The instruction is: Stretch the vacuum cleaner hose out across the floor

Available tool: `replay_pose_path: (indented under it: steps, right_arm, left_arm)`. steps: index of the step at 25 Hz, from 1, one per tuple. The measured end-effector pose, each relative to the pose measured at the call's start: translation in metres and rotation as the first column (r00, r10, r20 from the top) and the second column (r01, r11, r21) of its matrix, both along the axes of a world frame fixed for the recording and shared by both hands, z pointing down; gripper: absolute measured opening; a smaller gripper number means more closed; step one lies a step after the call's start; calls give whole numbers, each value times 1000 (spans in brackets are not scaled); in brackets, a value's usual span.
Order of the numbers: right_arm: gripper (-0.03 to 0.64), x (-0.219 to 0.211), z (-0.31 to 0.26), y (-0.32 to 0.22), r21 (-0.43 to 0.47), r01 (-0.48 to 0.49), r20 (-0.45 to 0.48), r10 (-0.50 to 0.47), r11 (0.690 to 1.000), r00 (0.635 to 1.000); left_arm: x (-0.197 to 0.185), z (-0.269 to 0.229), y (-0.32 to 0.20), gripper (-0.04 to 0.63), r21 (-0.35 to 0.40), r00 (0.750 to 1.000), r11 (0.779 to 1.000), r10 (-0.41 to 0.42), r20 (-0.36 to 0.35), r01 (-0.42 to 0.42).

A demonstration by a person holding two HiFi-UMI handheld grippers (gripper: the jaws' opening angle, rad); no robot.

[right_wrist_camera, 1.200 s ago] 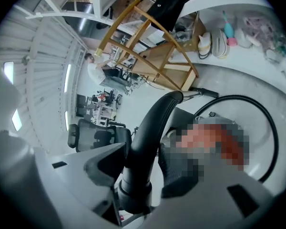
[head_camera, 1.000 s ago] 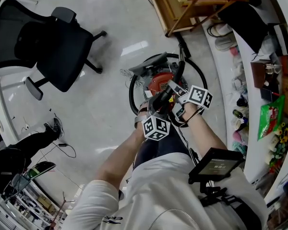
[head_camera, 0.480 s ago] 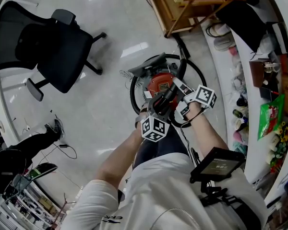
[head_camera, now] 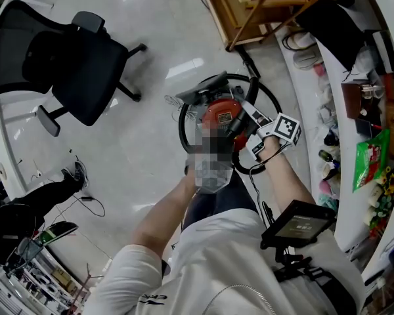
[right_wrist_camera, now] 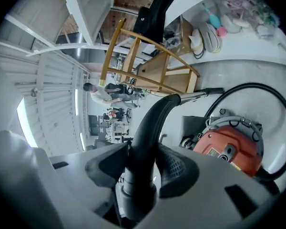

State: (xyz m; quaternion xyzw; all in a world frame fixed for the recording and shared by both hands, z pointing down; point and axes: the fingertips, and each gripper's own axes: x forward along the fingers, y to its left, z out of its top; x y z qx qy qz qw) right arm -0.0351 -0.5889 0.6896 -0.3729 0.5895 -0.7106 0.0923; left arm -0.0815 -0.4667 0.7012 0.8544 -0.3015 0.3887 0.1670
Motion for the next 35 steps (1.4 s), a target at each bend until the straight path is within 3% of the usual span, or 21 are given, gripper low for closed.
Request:
replay_pose_path:
  steps: [10, 21, 29, 35]
  right_arm:
    - [187, 7, -35, -5, 34, -50, 72, 47, 998, 996]
    - [189, 15, -99, 8, 97, -135, 127, 122, 986, 984]
    - [189, 5, -159, 15, 134, -239, 162, 217, 962, 963]
    - [189, -4, -196, 13, 162, -348, 187, 317, 924, 930]
  left_arm:
    - [3, -40, -7, 193, 65, 997, 995, 78, 17, -79]
    - [-3, -107, -1, 193, 159, 975, 962, 216, 60, -223]
    - [-27, -164, -6, 193, 217, 942, 917, 324, 89, -335]
    - [-49, -199, -22, 193, 261, 888, 849, 450, 97, -459]
